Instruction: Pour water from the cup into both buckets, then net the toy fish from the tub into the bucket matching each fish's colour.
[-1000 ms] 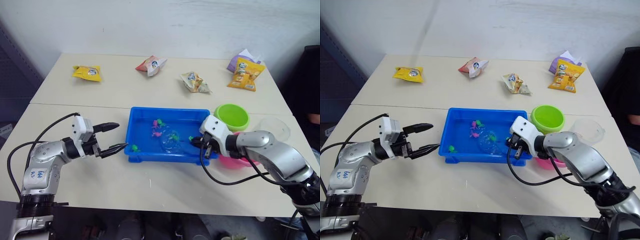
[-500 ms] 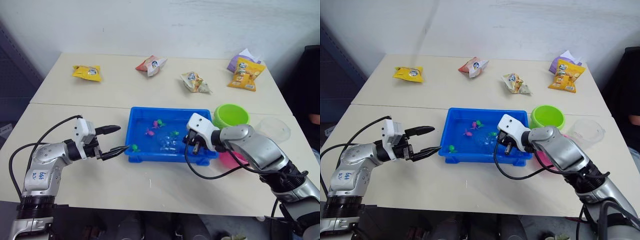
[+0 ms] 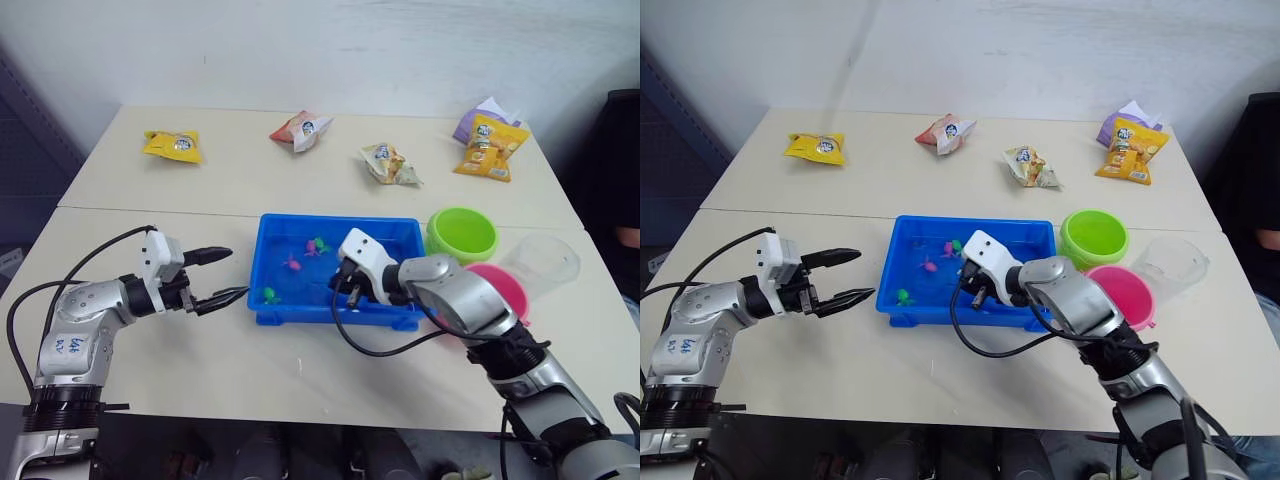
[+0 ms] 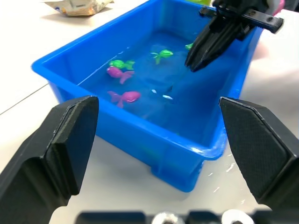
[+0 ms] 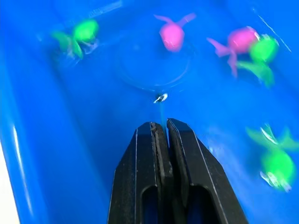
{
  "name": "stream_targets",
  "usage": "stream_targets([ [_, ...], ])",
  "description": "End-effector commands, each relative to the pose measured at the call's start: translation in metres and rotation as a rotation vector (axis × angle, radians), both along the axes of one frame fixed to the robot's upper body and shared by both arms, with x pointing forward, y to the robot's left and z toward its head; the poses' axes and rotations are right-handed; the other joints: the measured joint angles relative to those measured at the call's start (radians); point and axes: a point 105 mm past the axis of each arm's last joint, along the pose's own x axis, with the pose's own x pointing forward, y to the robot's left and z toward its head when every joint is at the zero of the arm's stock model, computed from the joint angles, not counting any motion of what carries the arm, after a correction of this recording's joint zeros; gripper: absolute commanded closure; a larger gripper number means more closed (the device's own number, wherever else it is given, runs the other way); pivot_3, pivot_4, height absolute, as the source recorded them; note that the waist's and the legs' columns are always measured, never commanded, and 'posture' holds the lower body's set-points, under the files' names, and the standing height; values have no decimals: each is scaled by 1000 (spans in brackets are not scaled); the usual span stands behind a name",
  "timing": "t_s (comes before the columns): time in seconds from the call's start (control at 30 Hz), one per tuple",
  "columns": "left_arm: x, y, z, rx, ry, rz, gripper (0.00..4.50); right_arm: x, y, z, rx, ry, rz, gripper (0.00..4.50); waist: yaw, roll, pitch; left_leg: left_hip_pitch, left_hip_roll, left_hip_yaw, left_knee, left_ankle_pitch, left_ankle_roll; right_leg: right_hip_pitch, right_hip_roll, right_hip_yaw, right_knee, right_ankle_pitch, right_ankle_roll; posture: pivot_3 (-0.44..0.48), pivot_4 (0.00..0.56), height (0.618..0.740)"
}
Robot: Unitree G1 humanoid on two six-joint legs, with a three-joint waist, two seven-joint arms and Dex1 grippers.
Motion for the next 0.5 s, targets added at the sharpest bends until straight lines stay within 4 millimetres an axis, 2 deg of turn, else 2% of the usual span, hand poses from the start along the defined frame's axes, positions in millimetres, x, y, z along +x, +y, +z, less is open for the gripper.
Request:
stream_targets([
  [0.03, 1, 20, 9, 23, -29, 52, 79, 0, 6, 18, 59, -81, 21, 4500, -1, 0, 0, 0, 0, 0, 0, 0, 0, -1, 0, 0, 0, 0, 0, 0, 150, 738],
  [0.23, 0, 29, 5, 24, -12, 70, 79, -5, 1, 28, 94, -181, 36, 4500, 0, 0, 0, -2, 0, 0, 0, 0, 0, -2, 0, 0, 0, 0, 0, 0, 150, 738],
  [0.5, -1, 27, 3, 14, -19, 44, 79, -19, -18, 40, 119, -259, 49, 4500, 3, 0, 0, -14, 0, 1, 3, 1, -1, -14, 0, 0, 8, 0, 0, 0, 150, 738],
])
